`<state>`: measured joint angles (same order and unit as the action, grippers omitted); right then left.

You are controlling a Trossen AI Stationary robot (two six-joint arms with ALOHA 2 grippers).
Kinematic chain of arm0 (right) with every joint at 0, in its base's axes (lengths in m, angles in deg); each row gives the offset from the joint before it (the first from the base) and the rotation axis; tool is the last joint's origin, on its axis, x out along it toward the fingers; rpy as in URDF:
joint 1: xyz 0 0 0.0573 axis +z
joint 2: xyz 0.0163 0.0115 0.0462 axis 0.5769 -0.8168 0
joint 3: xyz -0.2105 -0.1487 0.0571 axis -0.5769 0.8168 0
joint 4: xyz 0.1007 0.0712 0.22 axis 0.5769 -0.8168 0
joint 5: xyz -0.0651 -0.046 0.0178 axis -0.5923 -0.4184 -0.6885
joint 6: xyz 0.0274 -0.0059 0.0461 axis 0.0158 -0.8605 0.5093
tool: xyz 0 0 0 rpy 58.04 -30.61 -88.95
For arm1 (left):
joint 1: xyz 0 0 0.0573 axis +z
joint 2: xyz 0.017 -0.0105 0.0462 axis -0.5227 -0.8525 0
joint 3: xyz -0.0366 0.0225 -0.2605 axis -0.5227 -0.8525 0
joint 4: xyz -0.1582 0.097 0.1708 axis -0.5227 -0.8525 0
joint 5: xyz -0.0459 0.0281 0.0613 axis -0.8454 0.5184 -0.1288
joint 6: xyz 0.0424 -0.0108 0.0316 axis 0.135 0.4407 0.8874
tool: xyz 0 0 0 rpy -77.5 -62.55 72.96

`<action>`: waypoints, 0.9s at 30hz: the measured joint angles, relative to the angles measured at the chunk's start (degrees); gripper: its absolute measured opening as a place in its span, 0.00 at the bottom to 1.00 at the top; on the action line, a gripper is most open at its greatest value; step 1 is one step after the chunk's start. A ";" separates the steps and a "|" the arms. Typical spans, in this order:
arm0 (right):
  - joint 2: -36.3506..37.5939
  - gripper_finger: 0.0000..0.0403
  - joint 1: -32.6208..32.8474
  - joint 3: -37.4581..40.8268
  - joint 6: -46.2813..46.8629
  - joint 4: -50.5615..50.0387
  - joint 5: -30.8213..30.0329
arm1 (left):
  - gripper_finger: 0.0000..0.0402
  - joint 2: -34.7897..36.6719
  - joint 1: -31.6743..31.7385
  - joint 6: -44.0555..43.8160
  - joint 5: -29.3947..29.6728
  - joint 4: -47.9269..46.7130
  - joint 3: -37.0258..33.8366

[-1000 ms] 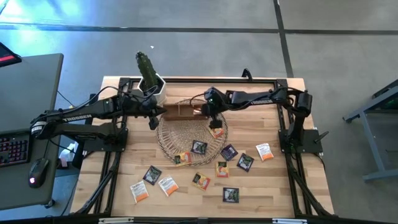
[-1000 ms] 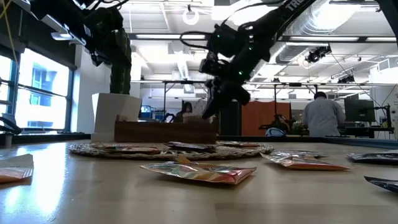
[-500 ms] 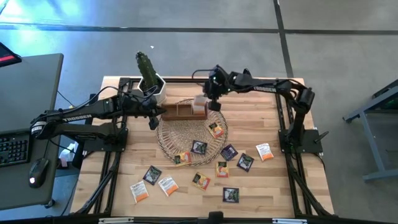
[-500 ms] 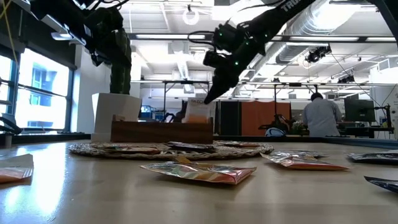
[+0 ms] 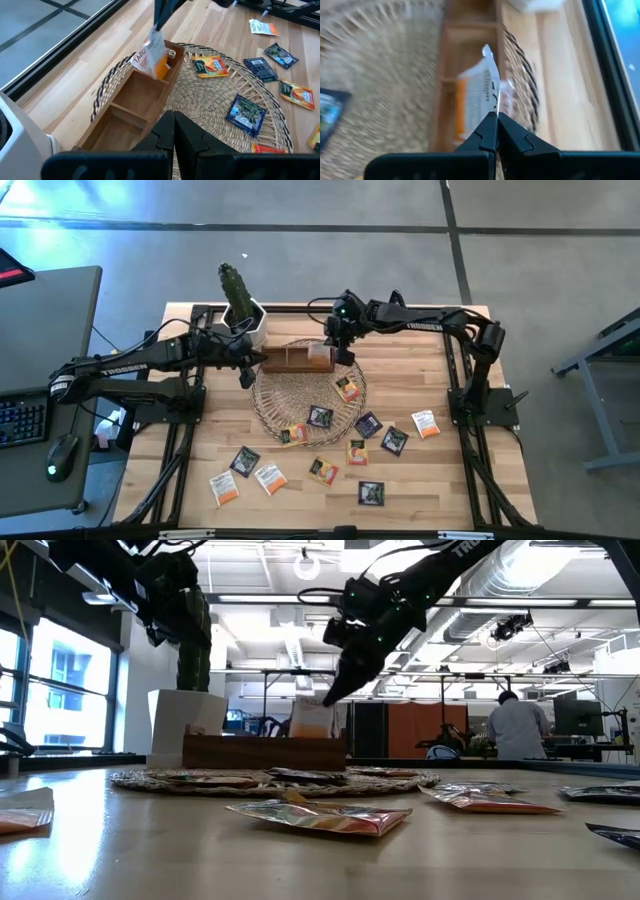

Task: Pick & Place Tea
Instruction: Put the white tea bag into the right section of the wooden organizer

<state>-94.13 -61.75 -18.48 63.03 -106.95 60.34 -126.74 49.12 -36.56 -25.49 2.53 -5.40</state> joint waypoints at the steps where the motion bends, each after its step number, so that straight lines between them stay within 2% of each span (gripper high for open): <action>1: 0.00 0.00 0.21 0.00 0.00 -0.36 -0.71 | 0.00 0.00 0.00 0.00 0.00 0.01 0.00; 5: 0.00 0.00 0.66 0.00 0.15 -1.00 -3.45 | 0.00 0.00 0.00 -0.13 0.00 0.00 0.00; 9: 0.00 0.00 0.84 0.02 0.20 -1.06 -9.96 | 0.00 0.00 0.00 -0.15 0.00 0.00 0.00; 20: 0.00 0.09 1.13 0.09 -0.32 -1.22 -5.60 | 0.00 0.00 0.00 -0.17 0.02 0.02 0.00; 24: 0.00 0.17 1.26 0.09 -0.44 -0.90 -6.35 | 0.00 0.00 0.00 -0.18 0.09 0.02 0.00; 27: 0.01 0.23 1.26 0.09 -0.46 -0.15 -9.65 | 0.00 0.00 0.00 -0.44 0.18 0.00 0.02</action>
<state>-94.12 -60.49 -18.39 62.57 -107.11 50.69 -126.74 49.12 -37.00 -25.31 2.53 -5.37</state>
